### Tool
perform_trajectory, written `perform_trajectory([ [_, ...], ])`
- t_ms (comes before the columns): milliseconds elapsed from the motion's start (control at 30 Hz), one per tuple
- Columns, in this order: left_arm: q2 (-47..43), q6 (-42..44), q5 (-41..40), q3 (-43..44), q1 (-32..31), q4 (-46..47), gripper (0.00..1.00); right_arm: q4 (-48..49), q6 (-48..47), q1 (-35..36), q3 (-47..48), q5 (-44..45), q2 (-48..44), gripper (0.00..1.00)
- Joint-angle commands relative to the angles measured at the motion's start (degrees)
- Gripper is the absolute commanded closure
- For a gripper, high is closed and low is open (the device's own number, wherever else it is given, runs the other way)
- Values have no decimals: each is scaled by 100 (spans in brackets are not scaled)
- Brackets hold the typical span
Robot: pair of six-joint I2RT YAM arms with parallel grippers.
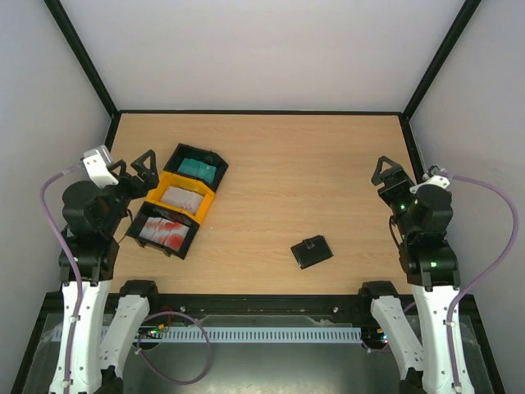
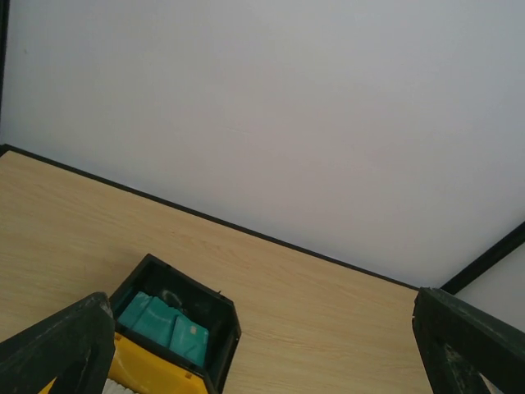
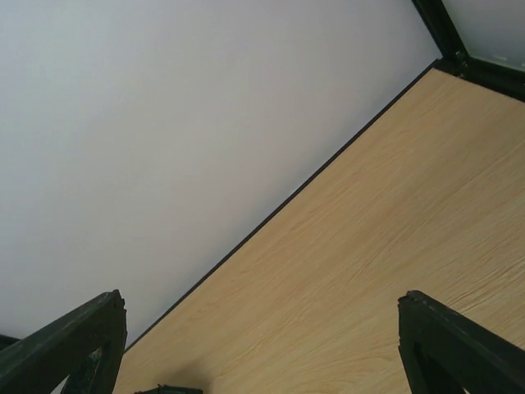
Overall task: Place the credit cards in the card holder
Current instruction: Turn over the card slot in the card holder.
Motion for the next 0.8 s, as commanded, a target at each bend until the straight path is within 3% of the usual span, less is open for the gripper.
perform_trajectory([
  [0,-65,-190,660,-84,145,319,0,443,163,-144,-357,-710,-98,12],
  [100,91,-233,863,-91,187,221,0,552,50,-188,-573,-1165,20,10],
  [333,479,-347,1426,-412,228,653,0,223,-32,-221,-1141,-1225,487,4],
  [567,1122,-213,1608,-338,231,497,0,49,40,-145,-1998,-1335,1025,15],
  [767,1155,-644,2374,-837,-104,1660,0,-196,593,543,-2599,-993,1293,22],
])
